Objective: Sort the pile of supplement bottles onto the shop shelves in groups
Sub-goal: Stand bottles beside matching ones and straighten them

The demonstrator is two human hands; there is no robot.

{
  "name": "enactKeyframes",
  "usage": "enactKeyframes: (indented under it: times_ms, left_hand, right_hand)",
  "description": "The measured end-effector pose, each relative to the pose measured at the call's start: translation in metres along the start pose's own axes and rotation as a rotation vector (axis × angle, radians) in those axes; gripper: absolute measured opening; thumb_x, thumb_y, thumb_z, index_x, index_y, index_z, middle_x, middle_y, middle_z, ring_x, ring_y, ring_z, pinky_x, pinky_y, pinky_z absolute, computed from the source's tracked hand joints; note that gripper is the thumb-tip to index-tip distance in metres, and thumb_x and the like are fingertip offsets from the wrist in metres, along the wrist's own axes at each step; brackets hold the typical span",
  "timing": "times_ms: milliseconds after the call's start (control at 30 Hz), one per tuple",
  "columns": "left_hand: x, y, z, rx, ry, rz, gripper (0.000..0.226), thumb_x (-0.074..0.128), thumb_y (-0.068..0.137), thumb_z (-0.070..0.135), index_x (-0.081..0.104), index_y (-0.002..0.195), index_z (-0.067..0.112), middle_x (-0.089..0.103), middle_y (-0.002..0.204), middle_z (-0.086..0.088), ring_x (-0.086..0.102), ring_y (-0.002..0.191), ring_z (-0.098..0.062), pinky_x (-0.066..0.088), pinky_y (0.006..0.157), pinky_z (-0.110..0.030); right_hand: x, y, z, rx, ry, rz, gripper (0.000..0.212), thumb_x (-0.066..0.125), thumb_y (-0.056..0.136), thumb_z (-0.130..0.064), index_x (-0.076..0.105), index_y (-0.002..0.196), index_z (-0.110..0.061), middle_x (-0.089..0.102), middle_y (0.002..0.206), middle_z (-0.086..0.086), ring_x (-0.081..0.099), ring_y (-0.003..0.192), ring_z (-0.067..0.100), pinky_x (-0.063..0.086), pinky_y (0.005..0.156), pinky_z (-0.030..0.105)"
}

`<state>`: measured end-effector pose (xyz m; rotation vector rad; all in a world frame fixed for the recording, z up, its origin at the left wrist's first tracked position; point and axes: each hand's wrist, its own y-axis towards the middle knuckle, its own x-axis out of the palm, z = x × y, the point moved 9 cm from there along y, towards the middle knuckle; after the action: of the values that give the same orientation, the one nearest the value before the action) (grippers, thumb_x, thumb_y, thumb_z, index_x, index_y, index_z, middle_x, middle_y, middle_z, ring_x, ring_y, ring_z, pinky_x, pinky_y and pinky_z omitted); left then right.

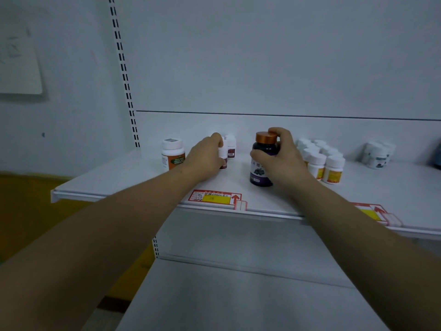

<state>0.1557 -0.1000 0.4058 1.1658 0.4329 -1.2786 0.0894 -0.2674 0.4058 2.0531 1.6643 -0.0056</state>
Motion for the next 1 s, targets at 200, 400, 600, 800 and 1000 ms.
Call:
enactKeyframes:
  times_ms: [200, 400, 600, 800, 1000]
  left_hand:
    - [-0.006, 0.004, 0.008, 0.009, 0.052, 0.074, 0.049, 0.064, 0.087, 0.012, 0.043, 0.132, 0.015, 0.04, 0.129, -0.012, 0.048, 0.113, -0.027, 0.04, 0.092, -0.029]
    - [-0.086, -0.037, 0.017, 0.166, 0.043, 0.396, 0.049, 0.065, 0.085, 0.025, 0.049, 0.13, 0.018, 0.039, 0.138, -0.006, 0.033, 0.129, -0.023, 0.028, 0.105, -0.033]
    - [-0.059, -0.055, -0.07, -0.269, -0.339, -0.006, 0.071, 0.073, 0.076, 0.015, 0.034, 0.134, 0.028, 0.047, 0.126, -0.008, 0.053, 0.1, -0.024, 0.045, 0.081, -0.033]
    - [-0.079, -0.063, -0.044, -0.22, -0.723, 0.061, 0.063, 0.072, 0.081, 0.012, 0.03, 0.126, 0.029, 0.053, 0.099, -0.001, 0.056, 0.084, -0.013, 0.051, 0.075, -0.032]
    - [-0.06, -0.075, 0.034, -0.108, -1.19, -0.199, 0.047, 0.05, 0.097, 0.019, 0.035, 0.134, 0.044, 0.057, 0.115, -0.007, 0.064, 0.099, -0.03, 0.057, 0.081, -0.046]
  right_hand:
    - [-0.001, -0.002, -0.003, -0.011, -0.027, 0.005, 0.06, 0.062, 0.091, -0.022, 0.028, 0.14, -0.033, 0.043, 0.139, 0.001, 0.043, 0.106, 0.013, 0.042, 0.095, 0.036]
    - [0.004, -0.006, -0.001, -0.018, -0.016, -0.075, 0.076, 0.066, 0.088, -0.016, 0.02, 0.145, -0.036, 0.041, 0.128, -0.006, 0.047, 0.104, 0.014, 0.04, 0.09, 0.031]
    - [0.005, -0.011, -0.004, -0.023, -0.02, -0.076, 0.082, 0.066, 0.087, -0.009, 0.018, 0.146, -0.041, 0.041, 0.124, -0.006, 0.05, 0.105, 0.016, 0.043, 0.095, 0.037]
    - [0.003, -0.015, -0.027, -0.078, 0.098, 0.007, 0.068, 0.065, 0.087, -0.008, 0.031, 0.14, -0.035, 0.048, 0.125, -0.003, 0.055, 0.108, 0.019, 0.049, 0.096, 0.043]
    - [-0.013, -0.027, -0.043, -0.011, 0.413, 0.113, 0.056, 0.055, 0.09, -0.007, 0.039, 0.139, -0.028, 0.055, 0.122, 0.007, 0.06, 0.1, 0.023, 0.055, 0.08, 0.038]
